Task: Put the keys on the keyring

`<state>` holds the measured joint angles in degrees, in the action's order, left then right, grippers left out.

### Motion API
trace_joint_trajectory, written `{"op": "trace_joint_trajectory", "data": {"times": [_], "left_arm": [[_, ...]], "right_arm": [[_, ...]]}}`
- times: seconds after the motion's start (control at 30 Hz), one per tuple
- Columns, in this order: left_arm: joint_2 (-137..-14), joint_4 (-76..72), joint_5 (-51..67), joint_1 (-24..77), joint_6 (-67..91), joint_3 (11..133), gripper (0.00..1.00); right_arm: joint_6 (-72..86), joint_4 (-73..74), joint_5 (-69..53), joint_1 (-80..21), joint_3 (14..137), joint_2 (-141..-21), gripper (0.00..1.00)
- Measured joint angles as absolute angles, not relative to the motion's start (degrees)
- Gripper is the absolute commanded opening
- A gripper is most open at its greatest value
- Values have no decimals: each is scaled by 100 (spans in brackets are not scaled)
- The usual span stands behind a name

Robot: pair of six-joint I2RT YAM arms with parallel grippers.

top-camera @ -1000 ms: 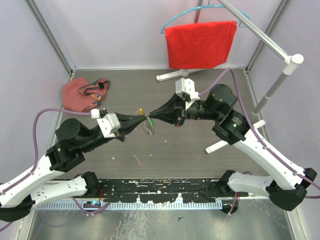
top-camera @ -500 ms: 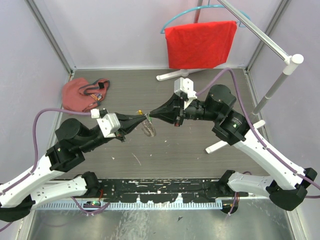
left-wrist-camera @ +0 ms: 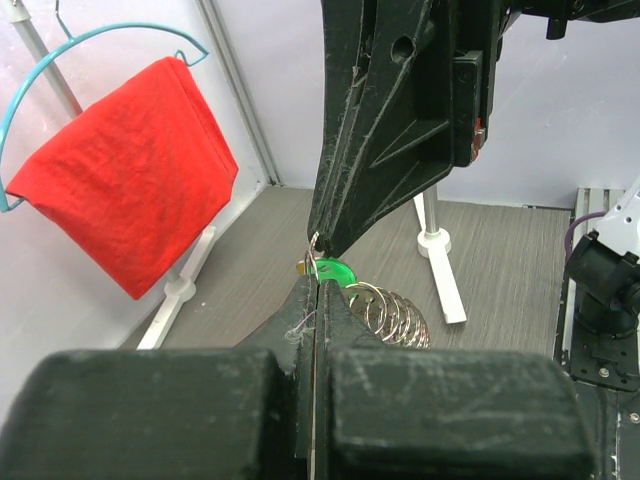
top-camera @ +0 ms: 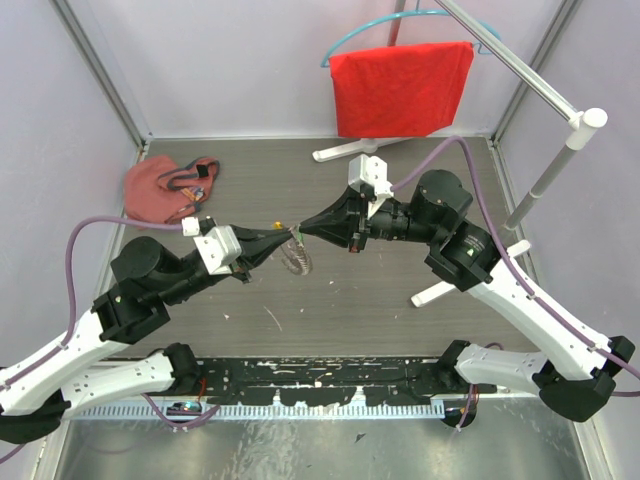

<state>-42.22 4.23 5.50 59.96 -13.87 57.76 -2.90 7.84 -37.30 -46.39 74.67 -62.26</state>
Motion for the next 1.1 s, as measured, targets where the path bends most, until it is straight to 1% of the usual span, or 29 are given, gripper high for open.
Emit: {"op": "trace_joint_trajectory", "data": {"times": [0.7, 0.93, 1.1], "left_arm": [[-4215, 484, 497, 5988, -1387, 5774, 0], [-4213, 493, 454, 5988, -1387, 5771, 0], [-4204, 495, 458, 5988, -1387, 5769, 0]], "right_arm": [[-156, 860, -3660, -4644, 7467, -6289, 1], [-137, 917, -3575, -4648, 7467, -6274, 5], [-145, 985, -3470, -4652, 7463, -6198, 11]]}}
